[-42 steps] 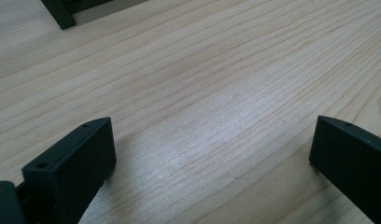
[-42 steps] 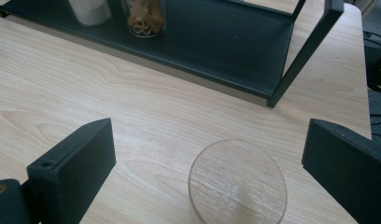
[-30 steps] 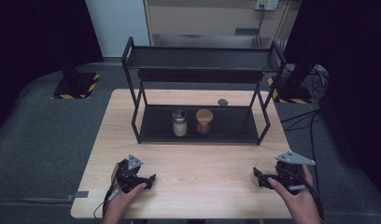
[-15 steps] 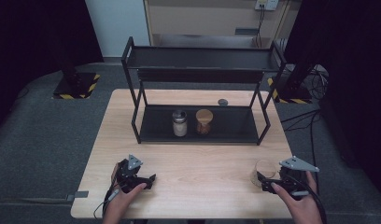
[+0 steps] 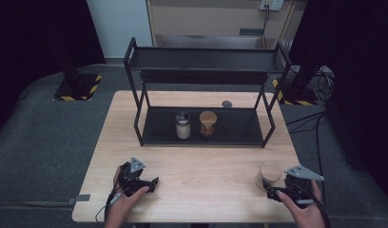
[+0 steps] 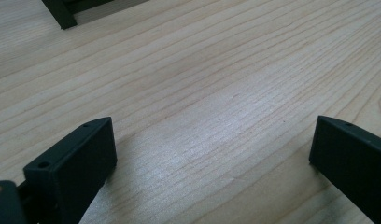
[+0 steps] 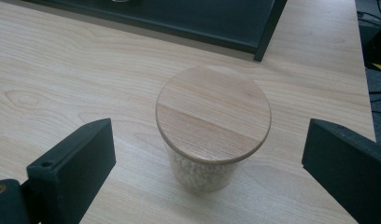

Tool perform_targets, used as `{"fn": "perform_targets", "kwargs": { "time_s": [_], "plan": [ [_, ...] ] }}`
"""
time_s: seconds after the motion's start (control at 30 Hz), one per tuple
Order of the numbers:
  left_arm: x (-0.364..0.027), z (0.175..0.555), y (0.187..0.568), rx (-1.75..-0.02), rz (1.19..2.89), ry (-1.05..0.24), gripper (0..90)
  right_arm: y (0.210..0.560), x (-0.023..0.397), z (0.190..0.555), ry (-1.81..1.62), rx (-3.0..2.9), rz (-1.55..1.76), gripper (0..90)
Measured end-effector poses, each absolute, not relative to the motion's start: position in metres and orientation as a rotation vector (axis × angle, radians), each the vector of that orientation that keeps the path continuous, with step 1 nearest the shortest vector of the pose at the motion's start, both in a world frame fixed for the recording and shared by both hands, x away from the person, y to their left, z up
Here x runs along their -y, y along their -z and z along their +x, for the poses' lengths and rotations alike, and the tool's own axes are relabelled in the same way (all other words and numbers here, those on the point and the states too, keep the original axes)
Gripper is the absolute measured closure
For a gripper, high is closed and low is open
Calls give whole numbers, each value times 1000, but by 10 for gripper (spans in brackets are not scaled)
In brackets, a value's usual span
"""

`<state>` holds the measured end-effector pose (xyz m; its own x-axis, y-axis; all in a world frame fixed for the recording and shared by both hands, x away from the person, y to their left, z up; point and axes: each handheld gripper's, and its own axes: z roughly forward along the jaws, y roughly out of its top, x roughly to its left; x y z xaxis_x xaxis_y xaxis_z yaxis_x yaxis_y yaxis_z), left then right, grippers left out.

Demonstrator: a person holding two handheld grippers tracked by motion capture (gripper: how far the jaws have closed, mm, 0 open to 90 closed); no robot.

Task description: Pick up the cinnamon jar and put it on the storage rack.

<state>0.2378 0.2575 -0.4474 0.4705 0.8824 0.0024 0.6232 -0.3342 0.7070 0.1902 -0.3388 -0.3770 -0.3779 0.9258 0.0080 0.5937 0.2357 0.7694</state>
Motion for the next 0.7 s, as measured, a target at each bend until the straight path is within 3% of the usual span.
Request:
{"fn": "perform_targets", "kwargs": {
  "time_s": [0.7],
  "plan": [
    [-258,238,447,-1244,2075,-515,0,411,339,203,-971,-2041,1414,27]
  ]
}}
